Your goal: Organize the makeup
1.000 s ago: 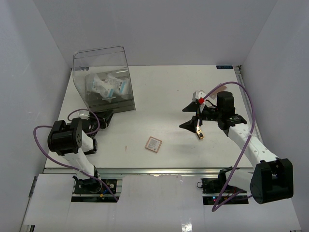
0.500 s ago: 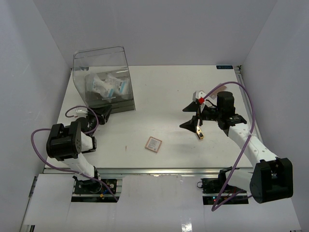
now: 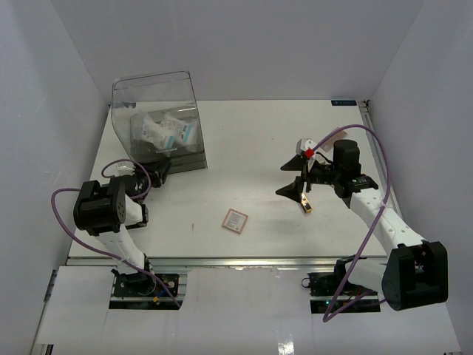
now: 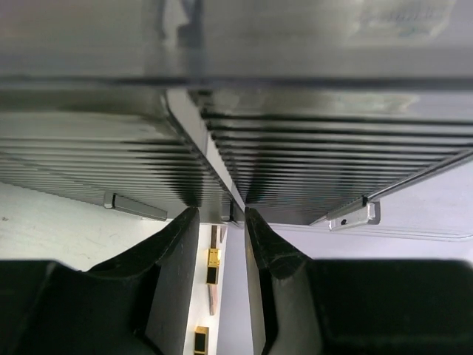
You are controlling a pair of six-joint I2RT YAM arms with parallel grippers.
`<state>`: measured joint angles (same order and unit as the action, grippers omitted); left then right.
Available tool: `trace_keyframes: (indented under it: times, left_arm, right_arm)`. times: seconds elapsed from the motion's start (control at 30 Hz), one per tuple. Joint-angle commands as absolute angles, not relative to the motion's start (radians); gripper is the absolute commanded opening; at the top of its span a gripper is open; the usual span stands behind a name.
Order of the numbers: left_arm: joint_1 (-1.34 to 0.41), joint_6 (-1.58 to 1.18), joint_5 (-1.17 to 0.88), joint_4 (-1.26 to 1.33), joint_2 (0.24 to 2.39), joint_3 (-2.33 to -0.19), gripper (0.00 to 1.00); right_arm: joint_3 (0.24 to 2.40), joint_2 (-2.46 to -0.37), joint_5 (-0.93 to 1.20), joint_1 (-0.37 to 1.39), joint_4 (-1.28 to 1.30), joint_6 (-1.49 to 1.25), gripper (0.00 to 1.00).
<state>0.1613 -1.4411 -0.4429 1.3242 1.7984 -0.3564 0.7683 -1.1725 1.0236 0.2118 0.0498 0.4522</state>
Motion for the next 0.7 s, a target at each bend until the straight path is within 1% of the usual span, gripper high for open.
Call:
trace_keyframes:
  times: [0.0,0.17,0.43,0.57,0.67]
  left_arm:
    - [0.169,-1.437,-0.428,1.563,1.799,-0.396,0.38]
    - [0.172,-1.433,-0.427,1.553,1.815,-0.403,0.30]
    - [0.181,-1.454,-0.452,1.623,1.859,-0.383,0.06]
    - [0.181,-1.474,-0.472,1.670,1.859,-0.345,0.00]
    - [0.182,-1.490,-0.482,1.708,1.839,-0.294,0.00]
  right_arm:
    - [0.761,-1.169,1.054,0.204,0.026,0.457,0.97]
    - [0.761,-1.169,1.055,0.201,0.026,0.456,0.97]
    - [0.761,-1.169,1.057,0.196,0.026,0.454,0.97]
    - [0.761,-1.170,1.057,0.195,0.026,0.454,0.97]
    - [0.759,-1.170,1.057,0.195,0.026,0.454,0.97]
